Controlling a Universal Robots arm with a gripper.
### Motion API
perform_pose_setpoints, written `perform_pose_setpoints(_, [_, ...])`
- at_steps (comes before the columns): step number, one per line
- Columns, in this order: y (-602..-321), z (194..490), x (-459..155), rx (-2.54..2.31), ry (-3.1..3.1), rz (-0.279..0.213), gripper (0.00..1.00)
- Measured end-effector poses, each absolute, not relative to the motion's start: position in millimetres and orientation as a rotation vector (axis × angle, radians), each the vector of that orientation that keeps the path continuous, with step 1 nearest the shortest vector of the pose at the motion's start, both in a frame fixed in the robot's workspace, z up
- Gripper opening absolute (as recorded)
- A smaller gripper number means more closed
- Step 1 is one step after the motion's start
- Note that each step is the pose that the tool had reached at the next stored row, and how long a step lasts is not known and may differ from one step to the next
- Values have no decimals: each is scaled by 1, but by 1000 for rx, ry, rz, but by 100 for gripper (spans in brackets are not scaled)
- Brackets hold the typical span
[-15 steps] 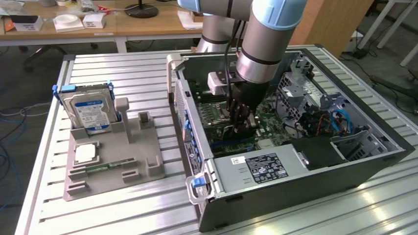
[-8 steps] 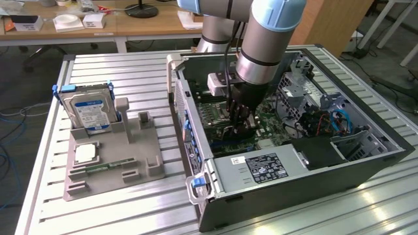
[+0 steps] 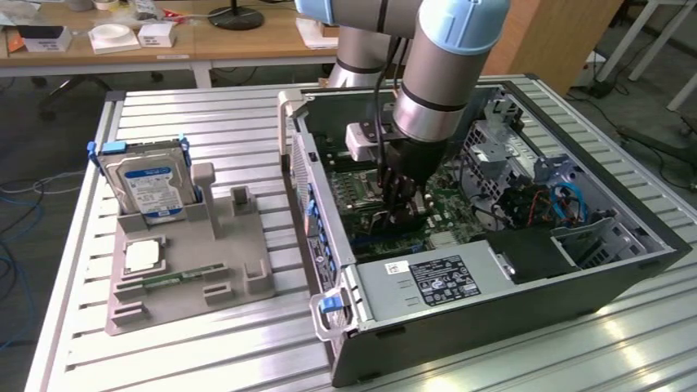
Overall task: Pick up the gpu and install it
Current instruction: 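Insert the gpu into the slot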
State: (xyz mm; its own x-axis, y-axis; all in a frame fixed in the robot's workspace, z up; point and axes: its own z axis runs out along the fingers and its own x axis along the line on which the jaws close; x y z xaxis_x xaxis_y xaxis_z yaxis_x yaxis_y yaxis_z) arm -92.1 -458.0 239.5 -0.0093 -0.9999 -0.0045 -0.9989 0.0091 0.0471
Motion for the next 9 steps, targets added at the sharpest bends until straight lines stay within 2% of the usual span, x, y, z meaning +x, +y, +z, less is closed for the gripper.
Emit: perform_pose_setpoints(9, [-458, 239, -93, 2190, -2210, -57, 26])
